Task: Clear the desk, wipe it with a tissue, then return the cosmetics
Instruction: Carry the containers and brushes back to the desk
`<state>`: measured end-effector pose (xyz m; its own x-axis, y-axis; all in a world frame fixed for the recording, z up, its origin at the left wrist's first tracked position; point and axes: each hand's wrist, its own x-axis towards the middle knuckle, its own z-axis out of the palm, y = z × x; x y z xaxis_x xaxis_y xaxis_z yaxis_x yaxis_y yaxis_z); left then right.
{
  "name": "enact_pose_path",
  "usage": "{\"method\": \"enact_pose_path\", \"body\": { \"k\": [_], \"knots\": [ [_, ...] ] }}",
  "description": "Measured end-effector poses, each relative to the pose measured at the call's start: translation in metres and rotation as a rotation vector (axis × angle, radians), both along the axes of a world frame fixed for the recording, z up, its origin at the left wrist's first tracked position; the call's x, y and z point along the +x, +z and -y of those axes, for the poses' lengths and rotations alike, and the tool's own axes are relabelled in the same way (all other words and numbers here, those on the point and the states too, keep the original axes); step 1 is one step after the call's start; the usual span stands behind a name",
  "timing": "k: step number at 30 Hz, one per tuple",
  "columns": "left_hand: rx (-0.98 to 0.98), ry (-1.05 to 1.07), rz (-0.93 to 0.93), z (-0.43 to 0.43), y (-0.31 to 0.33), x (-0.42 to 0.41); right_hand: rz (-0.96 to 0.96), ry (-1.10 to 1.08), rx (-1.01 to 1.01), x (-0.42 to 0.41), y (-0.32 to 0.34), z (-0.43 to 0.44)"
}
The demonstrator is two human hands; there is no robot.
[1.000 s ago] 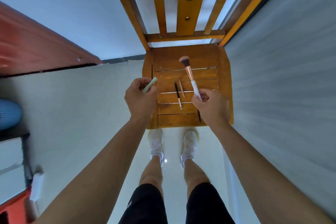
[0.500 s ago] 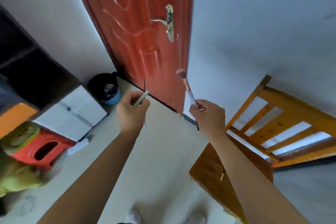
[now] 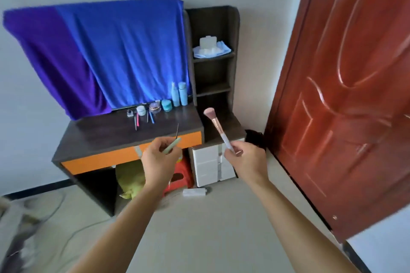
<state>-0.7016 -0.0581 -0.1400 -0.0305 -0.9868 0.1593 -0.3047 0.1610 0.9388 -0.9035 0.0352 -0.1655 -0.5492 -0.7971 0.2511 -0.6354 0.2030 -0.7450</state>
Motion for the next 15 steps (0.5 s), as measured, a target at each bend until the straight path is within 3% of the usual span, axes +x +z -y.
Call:
{"method": "enact_pose_path", "body": {
  "k": [6, 15],
  "knots": [
    [0.035, 0.184, -0.018, 0.098, -0.006, 0.084, 0.023, 0.164, 0.050, 0.065, -0.008, 0.118],
    [0.147, 0.306, -0.057, 0.249, -0.055, 0.079, 0.076, 0.206, 0.143, 0.050, -0.063, 0.298]
  ]
}}
